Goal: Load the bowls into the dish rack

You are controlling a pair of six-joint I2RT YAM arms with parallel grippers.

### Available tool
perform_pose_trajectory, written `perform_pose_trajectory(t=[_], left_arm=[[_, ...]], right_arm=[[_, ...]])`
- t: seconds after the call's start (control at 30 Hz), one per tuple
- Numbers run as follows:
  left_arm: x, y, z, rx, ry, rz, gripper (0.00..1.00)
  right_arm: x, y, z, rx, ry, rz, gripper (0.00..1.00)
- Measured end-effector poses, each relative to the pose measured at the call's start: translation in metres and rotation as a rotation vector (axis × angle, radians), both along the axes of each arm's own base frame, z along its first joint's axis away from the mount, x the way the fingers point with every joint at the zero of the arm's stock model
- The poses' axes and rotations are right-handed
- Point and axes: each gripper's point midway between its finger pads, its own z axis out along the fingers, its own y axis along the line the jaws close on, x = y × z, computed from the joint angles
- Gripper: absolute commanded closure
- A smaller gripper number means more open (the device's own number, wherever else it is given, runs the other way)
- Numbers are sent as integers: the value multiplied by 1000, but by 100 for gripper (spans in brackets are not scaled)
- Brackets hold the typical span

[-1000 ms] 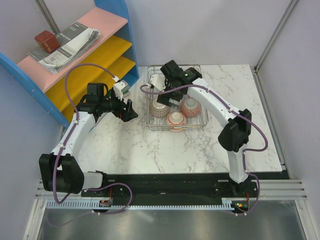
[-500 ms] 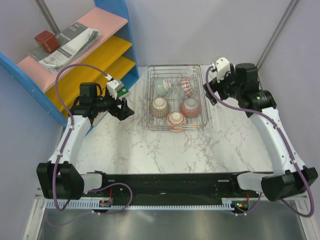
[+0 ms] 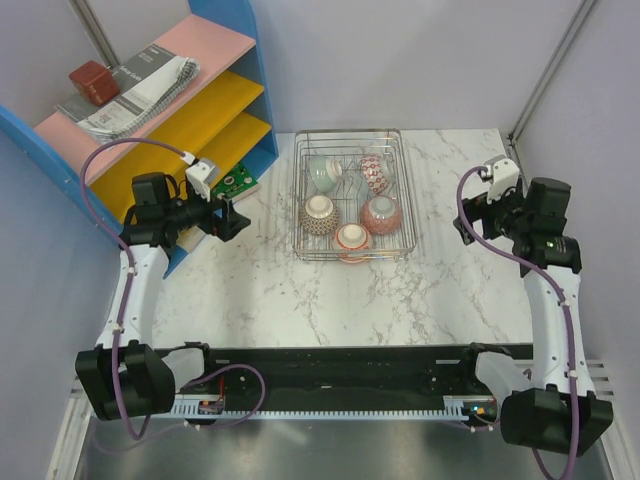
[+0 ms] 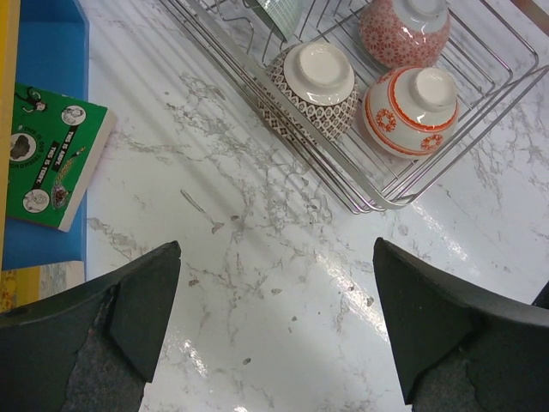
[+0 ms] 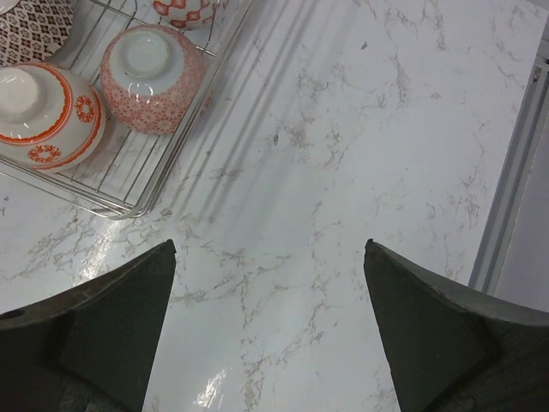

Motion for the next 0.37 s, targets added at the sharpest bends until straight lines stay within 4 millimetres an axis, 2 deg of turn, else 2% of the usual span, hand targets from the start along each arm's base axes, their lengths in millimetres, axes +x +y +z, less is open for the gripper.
perform_pose_trajectory(t=[0.17, 0.37], left_arm=[[-1, 0, 1, -1, -5, 0, 0], [-1, 0, 2, 0, -13, -1, 0]], right_arm=[[-3, -8, 4, 25, -18, -5, 2], [-5, -7, 9, 48, -36, 10, 2]])
